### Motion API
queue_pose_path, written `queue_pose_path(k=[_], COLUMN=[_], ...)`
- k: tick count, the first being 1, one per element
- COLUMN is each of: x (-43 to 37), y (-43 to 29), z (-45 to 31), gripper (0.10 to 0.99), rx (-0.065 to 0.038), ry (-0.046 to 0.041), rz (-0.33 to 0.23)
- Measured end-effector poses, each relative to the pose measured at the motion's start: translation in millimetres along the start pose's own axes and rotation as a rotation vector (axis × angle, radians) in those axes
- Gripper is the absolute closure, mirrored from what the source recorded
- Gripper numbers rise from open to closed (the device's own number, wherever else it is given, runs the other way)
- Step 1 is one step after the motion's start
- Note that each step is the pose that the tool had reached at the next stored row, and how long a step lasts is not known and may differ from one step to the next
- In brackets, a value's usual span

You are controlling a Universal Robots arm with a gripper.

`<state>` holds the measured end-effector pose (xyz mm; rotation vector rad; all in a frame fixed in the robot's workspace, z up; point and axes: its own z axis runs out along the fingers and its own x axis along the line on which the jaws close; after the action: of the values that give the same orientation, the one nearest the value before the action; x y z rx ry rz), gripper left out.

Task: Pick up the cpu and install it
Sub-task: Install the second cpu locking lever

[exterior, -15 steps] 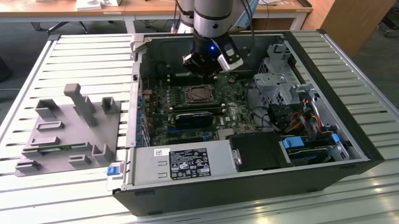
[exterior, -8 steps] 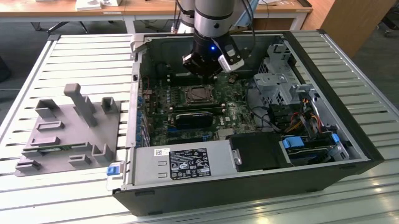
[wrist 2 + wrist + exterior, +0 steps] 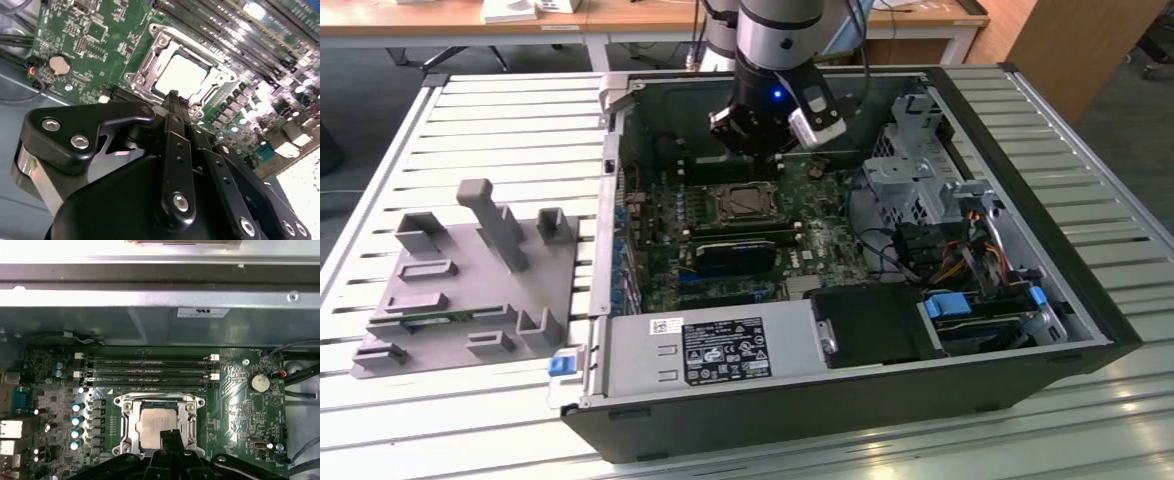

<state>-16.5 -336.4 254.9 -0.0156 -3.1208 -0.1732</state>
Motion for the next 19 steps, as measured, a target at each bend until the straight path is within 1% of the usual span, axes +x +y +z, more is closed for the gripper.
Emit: queue_pose_path(k=[1, 4, 5, 7, 10, 11, 15, 16, 19], x=[0.0, -0.3, -0.3, -0.4, -0.4, -0.4, 0.0, 0.0, 0.3], y=[-2.2, -8.3, -10.7, -16.0, -20.9, -21.5, -22.1, -22.8, -28.2], z=[-0.2, -1.0, -1.2, -1.2, -0.4, 0.4, 3.7, 4.3, 5.0], gripper=[0.98, 0.98, 0.98, 0.98, 0.98, 0.98, 0.98, 0.98, 0.98], rx=[0.0, 0.0, 0.0, 0.0, -0.003, -0.003, -0.004, -0.003, -0.004], ry=[0.0054, 0.0292, 0.0333, 0.0339, 0.034, 0.0333, 0.0243, 0.0236, 0.0229], rz=[0.0, 0.003, 0.004, 0.004, 0.004, 0.003, -0.005, -0.006, -0.007])
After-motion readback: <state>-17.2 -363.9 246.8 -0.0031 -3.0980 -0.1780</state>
